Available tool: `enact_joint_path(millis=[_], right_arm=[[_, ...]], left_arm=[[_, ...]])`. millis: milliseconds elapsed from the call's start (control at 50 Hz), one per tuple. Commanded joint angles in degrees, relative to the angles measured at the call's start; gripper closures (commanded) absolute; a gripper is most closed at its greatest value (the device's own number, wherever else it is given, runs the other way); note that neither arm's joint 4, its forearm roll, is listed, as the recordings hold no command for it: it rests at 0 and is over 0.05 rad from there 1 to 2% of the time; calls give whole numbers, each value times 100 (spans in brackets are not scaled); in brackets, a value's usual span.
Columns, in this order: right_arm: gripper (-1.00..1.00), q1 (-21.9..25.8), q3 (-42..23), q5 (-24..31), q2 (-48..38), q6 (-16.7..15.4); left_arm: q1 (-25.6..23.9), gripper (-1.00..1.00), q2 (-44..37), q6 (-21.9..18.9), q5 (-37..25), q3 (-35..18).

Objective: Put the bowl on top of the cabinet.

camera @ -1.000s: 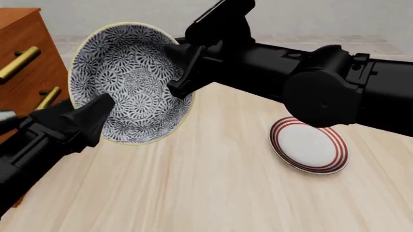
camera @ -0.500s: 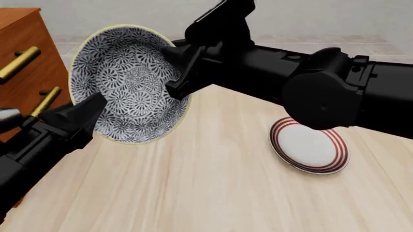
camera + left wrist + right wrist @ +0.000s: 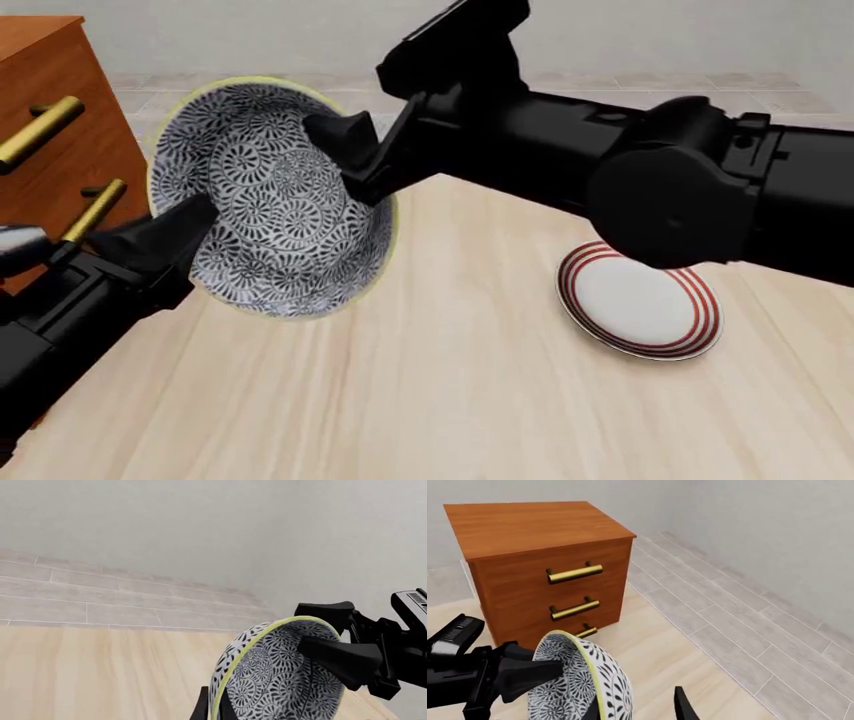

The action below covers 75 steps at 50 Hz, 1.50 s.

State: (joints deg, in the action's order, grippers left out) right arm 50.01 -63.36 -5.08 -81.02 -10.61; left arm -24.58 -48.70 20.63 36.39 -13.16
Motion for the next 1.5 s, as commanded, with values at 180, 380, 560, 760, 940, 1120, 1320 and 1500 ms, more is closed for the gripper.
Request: enact_joint_path(millis=[180, 380, 560, 760, 940, 1120, 1320, 1500], right_arm=[[-100, 146, 130, 41, 252, -94], [-100, 162, 158, 133, 433, -161], [-100, 250, 155, 210, 580, -173], [-100, 275, 208, 274, 991, -127], [-100, 281, 586, 65, 1617, -56], [-100, 235, 1137, -339, 2486, 189], [-100, 126, 1876, -800, 3353, 445], [-100, -122, 2502, -1170, 3853, 801]], left_arm=[[114, 100, 22, 13, -19, -102], [126, 100, 61, -51, -109, -217], [171, 100, 26, -73, -115, -256], [247, 100, 15, -84, -244, -411], [313, 100, 49, -232, -372, -462], [273, 100, 147, -235, -632, -588], [194, 100, 278, -287, -963, -753], [191, 100, 348, -394, -1142, -853]])
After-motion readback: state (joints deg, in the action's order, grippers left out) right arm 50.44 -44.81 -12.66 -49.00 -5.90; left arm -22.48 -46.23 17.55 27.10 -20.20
